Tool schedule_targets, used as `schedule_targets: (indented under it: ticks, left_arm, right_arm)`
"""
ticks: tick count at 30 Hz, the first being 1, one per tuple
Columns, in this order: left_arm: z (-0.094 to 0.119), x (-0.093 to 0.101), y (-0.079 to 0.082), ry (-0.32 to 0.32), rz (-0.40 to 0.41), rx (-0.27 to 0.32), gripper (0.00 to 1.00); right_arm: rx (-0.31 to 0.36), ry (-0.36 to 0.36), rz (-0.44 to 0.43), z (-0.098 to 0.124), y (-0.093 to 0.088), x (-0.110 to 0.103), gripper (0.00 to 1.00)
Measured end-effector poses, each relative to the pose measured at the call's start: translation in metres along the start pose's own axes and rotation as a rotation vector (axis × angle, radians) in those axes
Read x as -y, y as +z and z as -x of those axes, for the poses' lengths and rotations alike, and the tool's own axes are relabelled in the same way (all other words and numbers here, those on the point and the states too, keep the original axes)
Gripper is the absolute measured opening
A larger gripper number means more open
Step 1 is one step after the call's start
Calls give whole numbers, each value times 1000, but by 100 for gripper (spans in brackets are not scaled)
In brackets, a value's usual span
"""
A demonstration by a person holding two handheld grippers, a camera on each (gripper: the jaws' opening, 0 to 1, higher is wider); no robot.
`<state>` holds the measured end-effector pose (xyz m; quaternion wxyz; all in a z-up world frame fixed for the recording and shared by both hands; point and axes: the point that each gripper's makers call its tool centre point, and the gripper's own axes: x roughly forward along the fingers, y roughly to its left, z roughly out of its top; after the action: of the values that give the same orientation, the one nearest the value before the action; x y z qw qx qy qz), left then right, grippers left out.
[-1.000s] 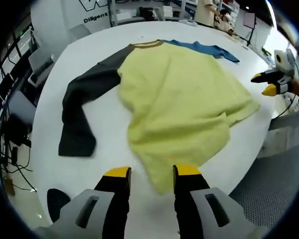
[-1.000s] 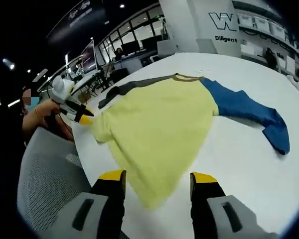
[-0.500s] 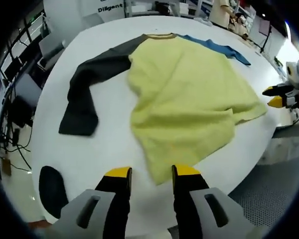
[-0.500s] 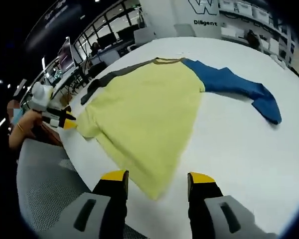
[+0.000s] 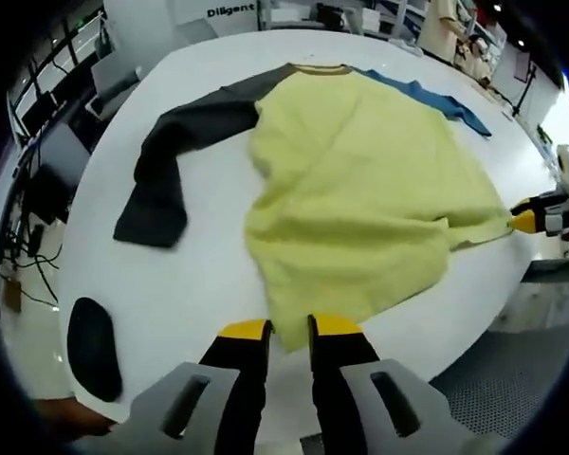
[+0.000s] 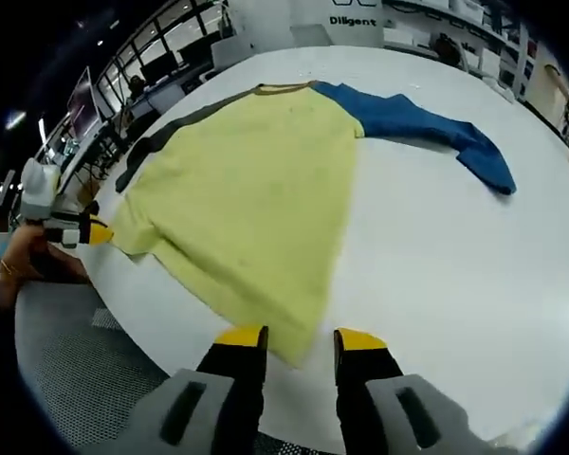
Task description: Fold the garment on the visible template until the final outline fits inside the template.
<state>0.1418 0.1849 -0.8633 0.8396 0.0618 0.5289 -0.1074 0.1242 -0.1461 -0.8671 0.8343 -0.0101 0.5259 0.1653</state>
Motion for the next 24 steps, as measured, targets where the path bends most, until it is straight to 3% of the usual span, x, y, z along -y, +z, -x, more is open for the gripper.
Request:
schedule_targets:
  ticks: [5, 9, 14, 18, 24]
  left_arm:
    - [0, 5, -1, -9, -4, -15, 4]
    - [-1, 6, 0, -8, -10, -20, 3]
    - [0, 5, -3, -16, -41, -35, 3]
    - [3, 1, -9, -22, -80, -62, 3]
    - [8, 0, -16, -52, -79, -84, 3]
  right_arm:
    - [-18, -22, -16, 0, -3, 2, 11]
    - [-28, -18, -26, -1, -4, 4, 0]
    - [-34, -14, -8, 0, -5, 4, 0]
    - [-84, -17, 56, 6, -12, 8, 0]
    - [-102, 9, 65, 10, -15, 8, 0]
